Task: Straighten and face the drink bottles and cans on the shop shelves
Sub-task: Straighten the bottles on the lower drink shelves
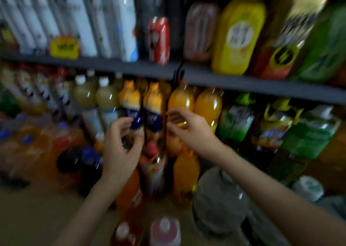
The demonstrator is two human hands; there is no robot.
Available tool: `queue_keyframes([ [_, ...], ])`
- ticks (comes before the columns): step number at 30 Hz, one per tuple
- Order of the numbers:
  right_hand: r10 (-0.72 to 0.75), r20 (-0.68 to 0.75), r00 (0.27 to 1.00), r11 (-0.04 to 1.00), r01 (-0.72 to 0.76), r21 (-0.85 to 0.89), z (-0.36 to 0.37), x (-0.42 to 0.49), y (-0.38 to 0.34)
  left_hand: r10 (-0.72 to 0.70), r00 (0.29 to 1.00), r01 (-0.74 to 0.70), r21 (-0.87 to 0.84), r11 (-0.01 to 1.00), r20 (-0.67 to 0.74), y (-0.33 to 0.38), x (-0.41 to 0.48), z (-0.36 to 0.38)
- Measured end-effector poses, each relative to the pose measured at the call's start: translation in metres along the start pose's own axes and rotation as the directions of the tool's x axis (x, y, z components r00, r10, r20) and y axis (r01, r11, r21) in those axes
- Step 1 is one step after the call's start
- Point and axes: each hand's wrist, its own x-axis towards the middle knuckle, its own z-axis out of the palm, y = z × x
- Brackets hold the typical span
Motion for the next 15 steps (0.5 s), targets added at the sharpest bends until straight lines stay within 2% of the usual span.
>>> queue_keyframes([
  [2, -0.044, -0.241, 0.969, 0.999, 0.041, -0.019, -0.043, 0.028, -0.017, 0.063, 0.998, -0.062, -0.061, 0.996, 0.012, 0.053, 0.052, 0.036],
  [5, -0.110, -0.512, 0.852, 0.994, 0.084, -0.074, -0.112, 0.056, -0.035, 0.167, 0.986, -0.165, -0.066, 0.984, 0.027, 0.122, 0.107, 0.092],
  [7, -0.130, -0.620, 0.773, 0.990, 0.069, -0.122, -0.151, 0.064, -0.039, 0.202, 0.977, -0.198, -0.069, 0.978, 0.061, 0.156, 0.127, 0.122],
  [12, -0.114, -0.823, 0.556, 0.972, -0.107, -0.207, -0.212, 0.063, -0.013, 0.181, 0.977, -0.174, -0.064, 0.983, 0.116, 0.192, 0.148, 0.178],
  [15, -0.039, -0.875, 0.482, 0.952, -0.249, -0.179, -0.225, 0.066, 0.009, 0.173, 0.978, -0.166, -0.065, 0.984, 0.116, 0.203, 0.155, 0.204],
])
